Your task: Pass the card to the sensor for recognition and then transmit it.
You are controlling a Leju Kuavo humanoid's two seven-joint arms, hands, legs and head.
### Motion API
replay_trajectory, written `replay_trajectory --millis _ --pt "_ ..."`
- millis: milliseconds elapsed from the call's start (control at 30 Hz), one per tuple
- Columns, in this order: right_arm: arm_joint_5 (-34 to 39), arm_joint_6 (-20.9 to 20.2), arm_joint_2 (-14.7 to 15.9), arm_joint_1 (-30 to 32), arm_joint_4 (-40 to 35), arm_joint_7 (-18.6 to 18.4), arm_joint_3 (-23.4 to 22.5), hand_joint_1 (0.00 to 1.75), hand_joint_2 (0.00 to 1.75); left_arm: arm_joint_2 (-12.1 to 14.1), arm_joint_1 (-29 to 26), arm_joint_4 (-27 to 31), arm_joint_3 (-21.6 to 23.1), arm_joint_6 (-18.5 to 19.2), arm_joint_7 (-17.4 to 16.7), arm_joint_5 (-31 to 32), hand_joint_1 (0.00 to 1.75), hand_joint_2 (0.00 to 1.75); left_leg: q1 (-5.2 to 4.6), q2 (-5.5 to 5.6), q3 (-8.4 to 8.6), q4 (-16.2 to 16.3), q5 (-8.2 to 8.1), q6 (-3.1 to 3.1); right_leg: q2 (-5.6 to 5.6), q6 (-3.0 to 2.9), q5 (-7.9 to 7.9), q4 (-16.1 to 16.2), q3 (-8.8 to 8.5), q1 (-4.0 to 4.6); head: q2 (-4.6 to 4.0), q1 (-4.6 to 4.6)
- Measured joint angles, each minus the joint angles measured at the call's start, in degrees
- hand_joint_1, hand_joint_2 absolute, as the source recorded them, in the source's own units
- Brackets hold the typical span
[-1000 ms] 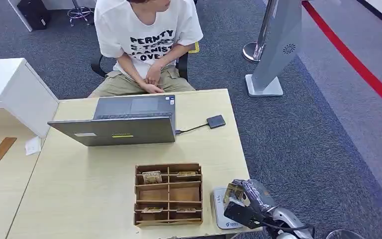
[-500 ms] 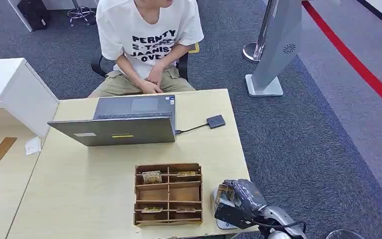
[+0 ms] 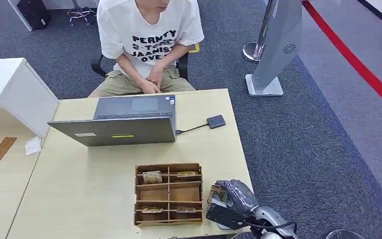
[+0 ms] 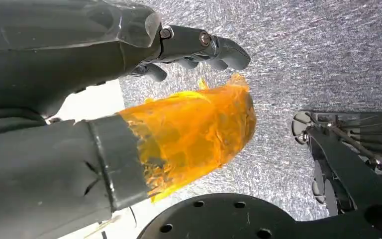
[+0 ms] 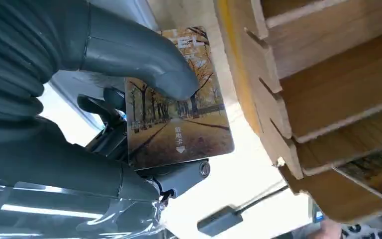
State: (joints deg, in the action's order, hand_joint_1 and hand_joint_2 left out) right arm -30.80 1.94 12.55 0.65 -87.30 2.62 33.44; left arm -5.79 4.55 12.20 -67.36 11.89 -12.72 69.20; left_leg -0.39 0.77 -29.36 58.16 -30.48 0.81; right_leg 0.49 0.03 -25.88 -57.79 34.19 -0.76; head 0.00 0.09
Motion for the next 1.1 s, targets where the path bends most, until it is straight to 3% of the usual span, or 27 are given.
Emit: replay_trajectory --millis 533,733,1100 --pt "-14.1 26.3 -8.6 3.5 -6.2 2.5 -4.8 1.75 1.75 -1.2 -0.3 0.0 -1.3 -1.5 0.0 -0.9 0.00 0.00 0.00 -0.01 -0.02 0.0 0.00 0.00 0.01 -0.01 -0.01 0.0 0.03 0.00 0.00 0.00" --pt "-14.1 29.8 -10.9 4.1 -8.3 5.1 -5.7 1.75 1.75 -1.4 -0.3 0.0 -1.3 -1.7 0.1 -0.6 0.00 0.00 0.00 -0.01 -0.02 0.0 0.00 0.00 0.01 -0.01 -0.01 0.0 0.03 0.00 0.00 0.00" --pt "-13.5 29.9 -12.3 2.4 -9.8 8.6 -4.8 1.75 1.75 -1.4 -0.2 0.0 -1.2 -1.2 0.3 1.5 0.00 0.00 0.01 -0.01 -0.03 0.0 0.00 0.00 0.00 -0.01 -0.01 0.0 0.03 0.00 0.00 0.00"
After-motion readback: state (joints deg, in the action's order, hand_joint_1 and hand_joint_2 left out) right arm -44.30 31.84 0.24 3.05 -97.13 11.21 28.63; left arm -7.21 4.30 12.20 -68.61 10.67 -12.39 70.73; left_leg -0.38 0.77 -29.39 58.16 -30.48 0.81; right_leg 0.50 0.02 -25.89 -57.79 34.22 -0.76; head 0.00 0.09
